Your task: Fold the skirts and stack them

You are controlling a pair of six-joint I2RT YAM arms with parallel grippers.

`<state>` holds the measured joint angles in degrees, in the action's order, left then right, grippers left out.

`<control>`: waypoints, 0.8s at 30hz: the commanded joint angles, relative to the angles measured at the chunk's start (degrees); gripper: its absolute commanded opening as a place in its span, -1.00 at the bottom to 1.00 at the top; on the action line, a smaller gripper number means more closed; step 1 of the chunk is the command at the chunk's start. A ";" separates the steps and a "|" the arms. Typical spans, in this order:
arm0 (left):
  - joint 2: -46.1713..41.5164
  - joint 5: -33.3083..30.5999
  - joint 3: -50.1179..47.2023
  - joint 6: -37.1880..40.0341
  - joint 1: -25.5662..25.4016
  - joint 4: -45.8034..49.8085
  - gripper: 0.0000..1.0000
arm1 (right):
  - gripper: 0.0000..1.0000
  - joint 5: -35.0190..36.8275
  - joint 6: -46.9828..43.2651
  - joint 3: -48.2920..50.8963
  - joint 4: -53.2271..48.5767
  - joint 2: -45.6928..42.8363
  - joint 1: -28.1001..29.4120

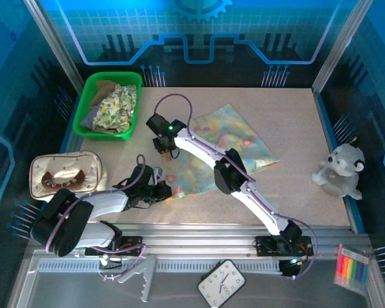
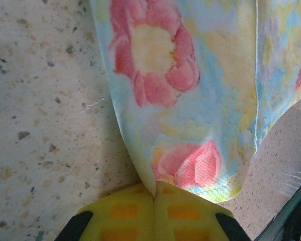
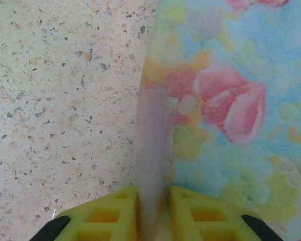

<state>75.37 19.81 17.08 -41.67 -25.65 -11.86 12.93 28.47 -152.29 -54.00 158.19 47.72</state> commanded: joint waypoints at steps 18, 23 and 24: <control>-21.10 -9.18 37.98 20.16 2.58 43.29 -1.00 | -1.00 -7.11 13.95 61.13 35.52 -62.20 -15.53; -11.83 -9.18 60.90 25.94 0.34 51.18 -1.00 | -1.00 -4.79 17.58 71.17 43.54 -74.98 -19.43; -10.05 -9.61 64.74 27.05 -0.32 52.29 -1.00 | -1.00 -4.44 17.88 72.08 44.05 -76.82 -19.99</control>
<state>61.89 11.70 74.41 -20.78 -24.58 31.57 5.96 42.72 -83.15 -17.45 84.66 29.67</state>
